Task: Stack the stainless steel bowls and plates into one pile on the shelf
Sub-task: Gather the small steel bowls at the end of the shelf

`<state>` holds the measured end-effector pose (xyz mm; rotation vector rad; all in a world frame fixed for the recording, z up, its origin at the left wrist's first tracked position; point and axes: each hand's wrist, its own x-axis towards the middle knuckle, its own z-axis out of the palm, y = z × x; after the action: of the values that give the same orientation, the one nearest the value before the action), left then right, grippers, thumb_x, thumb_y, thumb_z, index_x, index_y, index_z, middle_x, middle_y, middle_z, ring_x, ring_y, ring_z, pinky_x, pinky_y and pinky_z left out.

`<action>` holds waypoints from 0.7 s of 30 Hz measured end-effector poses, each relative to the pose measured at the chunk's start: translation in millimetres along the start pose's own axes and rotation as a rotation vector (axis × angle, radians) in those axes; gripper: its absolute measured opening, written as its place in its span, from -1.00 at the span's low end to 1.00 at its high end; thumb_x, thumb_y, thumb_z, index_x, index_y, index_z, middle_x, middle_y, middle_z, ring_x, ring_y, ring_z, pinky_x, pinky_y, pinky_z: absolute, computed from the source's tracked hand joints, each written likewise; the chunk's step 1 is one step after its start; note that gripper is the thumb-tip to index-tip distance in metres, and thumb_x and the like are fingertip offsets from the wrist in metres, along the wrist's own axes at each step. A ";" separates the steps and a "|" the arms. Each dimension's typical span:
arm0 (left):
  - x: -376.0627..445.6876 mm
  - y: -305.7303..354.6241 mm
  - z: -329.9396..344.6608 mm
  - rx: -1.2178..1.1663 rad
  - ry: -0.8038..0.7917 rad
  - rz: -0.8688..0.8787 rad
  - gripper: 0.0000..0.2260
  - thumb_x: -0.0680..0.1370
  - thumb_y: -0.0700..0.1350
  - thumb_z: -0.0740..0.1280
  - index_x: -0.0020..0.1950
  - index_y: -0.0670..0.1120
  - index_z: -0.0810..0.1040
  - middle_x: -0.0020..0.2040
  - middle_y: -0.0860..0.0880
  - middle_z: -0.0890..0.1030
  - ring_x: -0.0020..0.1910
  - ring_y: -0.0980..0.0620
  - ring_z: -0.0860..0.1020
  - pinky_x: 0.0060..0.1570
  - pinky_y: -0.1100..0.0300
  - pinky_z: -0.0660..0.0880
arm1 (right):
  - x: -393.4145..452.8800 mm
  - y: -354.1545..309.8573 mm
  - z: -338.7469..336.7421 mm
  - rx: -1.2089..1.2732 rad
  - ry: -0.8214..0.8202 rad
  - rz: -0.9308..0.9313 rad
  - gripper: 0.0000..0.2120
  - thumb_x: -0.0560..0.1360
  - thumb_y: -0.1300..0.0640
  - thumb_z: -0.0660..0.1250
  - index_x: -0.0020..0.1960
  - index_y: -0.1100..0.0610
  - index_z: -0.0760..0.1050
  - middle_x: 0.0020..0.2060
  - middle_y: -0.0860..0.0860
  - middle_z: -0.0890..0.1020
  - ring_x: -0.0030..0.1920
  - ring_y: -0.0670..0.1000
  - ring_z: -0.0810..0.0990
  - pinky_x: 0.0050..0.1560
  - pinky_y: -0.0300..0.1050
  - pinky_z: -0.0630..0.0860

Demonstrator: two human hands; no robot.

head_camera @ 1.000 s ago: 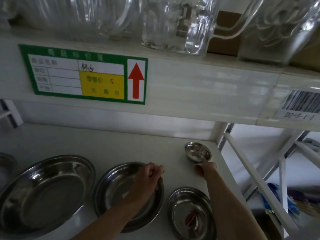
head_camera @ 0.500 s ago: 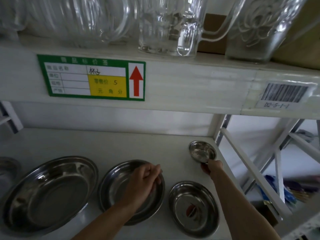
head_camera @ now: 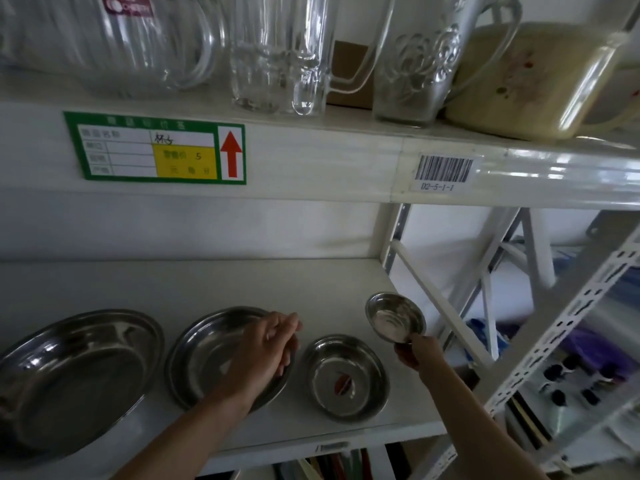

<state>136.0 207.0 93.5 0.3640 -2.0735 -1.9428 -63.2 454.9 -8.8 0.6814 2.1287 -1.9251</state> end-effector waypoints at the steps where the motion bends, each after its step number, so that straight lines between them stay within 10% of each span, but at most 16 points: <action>1: -1.4 0.3 0.8 0.003 -0.010 -0.003 -0.76 0.59 -0.05 0.25 -0.06 -0.19 0.61 -0.33 -0.09 0.59 -0.53 0.15 0.42 -0.52 0.29 0.35 | -3.8 6.3 -6.7 0.004 0.008 0.007 -0.88 0.58 0.26 0.21 -0.07 0.27 0.48 -0.21 0.24 0.63 -0.24 0.15 0.62 -0.19 -0.04 0.60; 21: -32.2 6.2 24.0 -0.040 -0.087 0.009 -0.75 0.60 -0.06 0.25 -0.07 -0.23 0.58 -0.39 -0.03 0.57 -0.51 0.11 0.42 -0.52 0.22 0.34 | -49.7 59.5 -61.2 -0.017 0.107 0.089 -0.76 0.53 0.25 0.21 0.07 0.42 0.49 -0.05 0.41 0.62 -0.14 0.32 0.68 -0.32 0.02 0.64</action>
<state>157.1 241.5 97.3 0.2652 -2.0818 -2.0255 17.3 507.5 -31.6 0.8790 2.1344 -1.8612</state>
